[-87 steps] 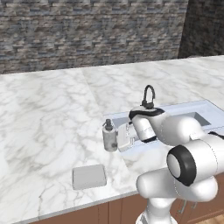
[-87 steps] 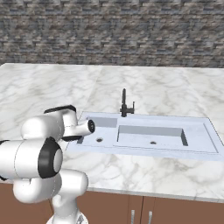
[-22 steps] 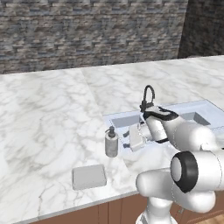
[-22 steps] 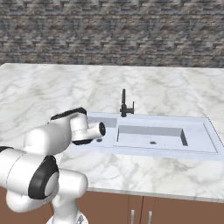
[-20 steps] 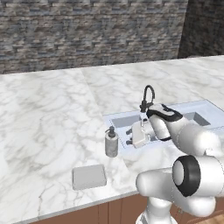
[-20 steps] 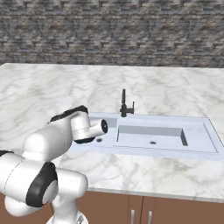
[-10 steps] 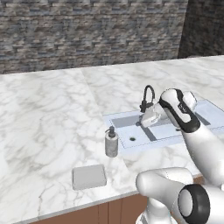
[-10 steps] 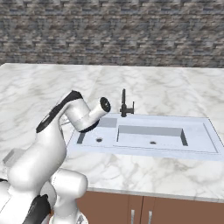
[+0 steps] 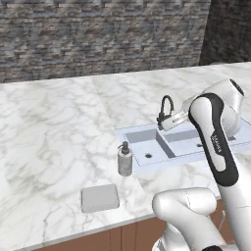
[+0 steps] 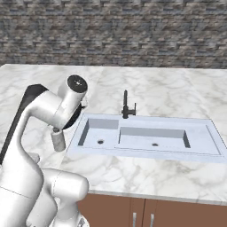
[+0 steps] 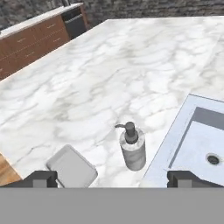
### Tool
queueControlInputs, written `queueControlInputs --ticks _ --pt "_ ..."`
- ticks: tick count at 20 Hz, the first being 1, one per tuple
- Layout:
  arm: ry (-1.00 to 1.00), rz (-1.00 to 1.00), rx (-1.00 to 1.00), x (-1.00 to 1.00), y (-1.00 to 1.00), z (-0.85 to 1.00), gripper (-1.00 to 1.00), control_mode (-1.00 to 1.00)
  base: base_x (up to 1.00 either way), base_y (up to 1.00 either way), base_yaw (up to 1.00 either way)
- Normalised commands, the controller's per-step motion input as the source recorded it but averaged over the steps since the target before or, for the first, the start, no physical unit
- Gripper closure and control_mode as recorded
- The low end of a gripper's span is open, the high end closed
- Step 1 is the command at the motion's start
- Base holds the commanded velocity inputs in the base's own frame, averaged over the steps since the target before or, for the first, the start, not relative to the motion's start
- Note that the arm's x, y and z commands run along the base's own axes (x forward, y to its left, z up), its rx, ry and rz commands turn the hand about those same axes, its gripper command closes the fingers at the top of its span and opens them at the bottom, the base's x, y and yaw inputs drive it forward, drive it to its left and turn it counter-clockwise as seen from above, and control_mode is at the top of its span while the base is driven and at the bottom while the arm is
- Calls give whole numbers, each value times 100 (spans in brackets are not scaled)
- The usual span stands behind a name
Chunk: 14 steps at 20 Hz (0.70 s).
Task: Open the cabinet. Pick the soap dispenser and place it next to the sink. Then close the cabinet.
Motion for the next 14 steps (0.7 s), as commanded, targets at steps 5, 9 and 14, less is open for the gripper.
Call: queueControlInputs --ticks 5,9,14 --pt "8 -29 -13 -87 5 100 -100 -100 0 0 0" --pt "5 -27 -12 -86 3 100 -100 -100 0 0 0" --pt "1 -15 -10 -70 0 51 -100 -100 0 0 0"
